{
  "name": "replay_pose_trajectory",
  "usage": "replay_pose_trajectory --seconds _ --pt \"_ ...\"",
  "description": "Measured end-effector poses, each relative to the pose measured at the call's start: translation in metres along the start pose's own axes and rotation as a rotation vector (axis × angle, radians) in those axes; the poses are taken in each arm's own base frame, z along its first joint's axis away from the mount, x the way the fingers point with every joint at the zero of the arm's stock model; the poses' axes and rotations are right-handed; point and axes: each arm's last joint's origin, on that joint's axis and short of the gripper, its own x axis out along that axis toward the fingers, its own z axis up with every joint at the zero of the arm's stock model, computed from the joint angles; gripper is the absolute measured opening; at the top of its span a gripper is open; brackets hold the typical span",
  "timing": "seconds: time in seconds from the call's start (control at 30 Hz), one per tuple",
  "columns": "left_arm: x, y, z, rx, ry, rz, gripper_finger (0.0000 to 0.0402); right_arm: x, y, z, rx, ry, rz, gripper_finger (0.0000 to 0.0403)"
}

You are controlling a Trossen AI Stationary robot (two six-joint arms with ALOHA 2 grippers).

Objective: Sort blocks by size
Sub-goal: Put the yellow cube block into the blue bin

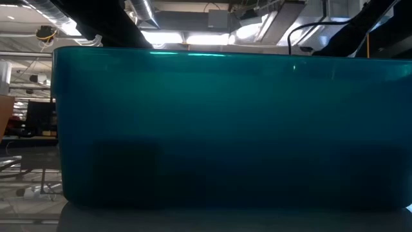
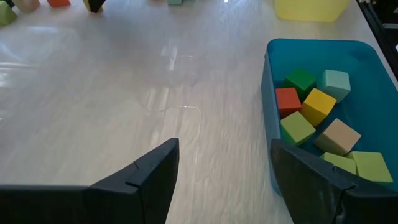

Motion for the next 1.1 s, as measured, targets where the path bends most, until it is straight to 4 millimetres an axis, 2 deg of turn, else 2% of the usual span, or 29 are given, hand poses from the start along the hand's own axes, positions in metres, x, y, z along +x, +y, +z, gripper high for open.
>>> replay_pose_trajectory --seconds 0.2,0.33,0.43,0.67,0.9,1.1 --pt "0.000 0.000 0.000 0.000 0.000 0.000 0.0237 0.000 0.001 0.000 -0.031 -0.001 0.010 0.0131" --pt "0.000 0.000 0.000 0.001 0.000 0.000 0.0237 -0.001 0.002 0.000 -0.079 -0.004 0.019 0.0131" --pt "0.000 0.000 0.000 0.000 0.000 0.000 0.0237 -0.008 0.010 0.001 -0.126 -0.023 0.058 0.0131" --pt "0.000 0.000 0.000 0.001 0.000 0.000 0.0237 -0.049 0.050 0.001 -0.242 -0.143 0.306 0.0131" --pt "0.000 0.000 0.000 0.001 0.000 0.000 0.0237 -0.089 0.097 -0.030 -0.434 -0.192 0.641 0.0133" --pt "0.000 0.000 0.000 0.000 -0.002 0.000 0.0237 -0.120 0.124 -0.065 -0.575 -0.245 0.888 0.0134"
